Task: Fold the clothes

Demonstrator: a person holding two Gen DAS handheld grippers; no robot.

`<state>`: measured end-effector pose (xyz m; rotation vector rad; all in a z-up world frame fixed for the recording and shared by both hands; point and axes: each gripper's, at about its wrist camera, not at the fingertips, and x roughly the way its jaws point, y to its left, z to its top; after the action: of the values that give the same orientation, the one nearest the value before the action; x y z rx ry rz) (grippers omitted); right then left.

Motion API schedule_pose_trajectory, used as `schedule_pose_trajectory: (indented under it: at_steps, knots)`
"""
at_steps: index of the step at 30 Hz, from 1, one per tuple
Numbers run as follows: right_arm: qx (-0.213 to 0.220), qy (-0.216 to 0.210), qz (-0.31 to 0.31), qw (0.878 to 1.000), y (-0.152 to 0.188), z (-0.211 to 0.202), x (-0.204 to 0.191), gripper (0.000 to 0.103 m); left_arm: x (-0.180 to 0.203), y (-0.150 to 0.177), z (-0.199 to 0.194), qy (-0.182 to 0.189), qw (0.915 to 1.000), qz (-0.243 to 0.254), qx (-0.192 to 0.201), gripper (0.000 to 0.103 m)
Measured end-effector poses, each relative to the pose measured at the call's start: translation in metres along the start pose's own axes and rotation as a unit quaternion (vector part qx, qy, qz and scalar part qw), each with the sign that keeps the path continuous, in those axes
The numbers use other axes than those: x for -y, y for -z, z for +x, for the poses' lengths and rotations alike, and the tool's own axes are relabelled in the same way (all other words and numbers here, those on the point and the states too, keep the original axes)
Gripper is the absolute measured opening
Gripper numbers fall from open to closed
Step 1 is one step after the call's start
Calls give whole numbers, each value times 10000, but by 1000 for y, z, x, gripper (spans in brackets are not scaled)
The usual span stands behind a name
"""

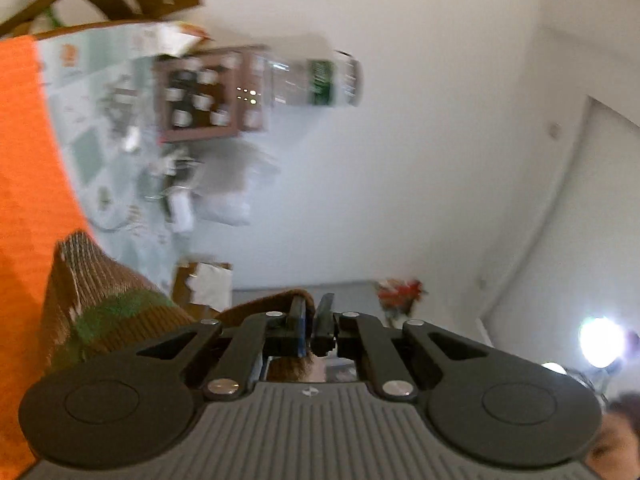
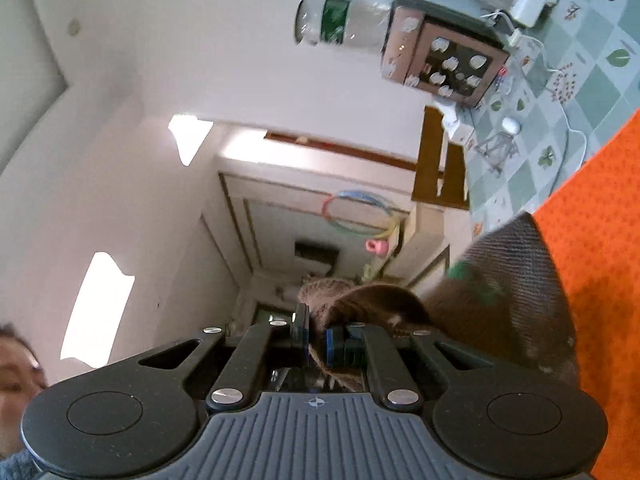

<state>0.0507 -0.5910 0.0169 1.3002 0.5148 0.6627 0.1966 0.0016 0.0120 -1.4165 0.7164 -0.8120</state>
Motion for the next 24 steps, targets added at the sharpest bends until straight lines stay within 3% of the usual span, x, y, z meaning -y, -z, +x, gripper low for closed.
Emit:
schedule_pose_trajectory:
  at_steps: [4,7,10,18,24]
  knots:
    - [55,463,260,9986,-19,16,27,10,-23,-17,9,-290,9989,-248,267,3]
    - [6,837,191,9963,-33,31,32,10,-26,-30,27,-565,9982,3,180,3]
    - [124,978,-84,9951,-52,38,17,10,-25,-32,41,-645,9978,164,-34,3]
    - [725,1114,-1481,9800,-90,43,-78,10,-32,-15,70,-996,9915,598,-589,3]
    - [464,1668,-2168,9608,-64,75,-92,11,-52,1,72,-1373,9848,712,-793,7]
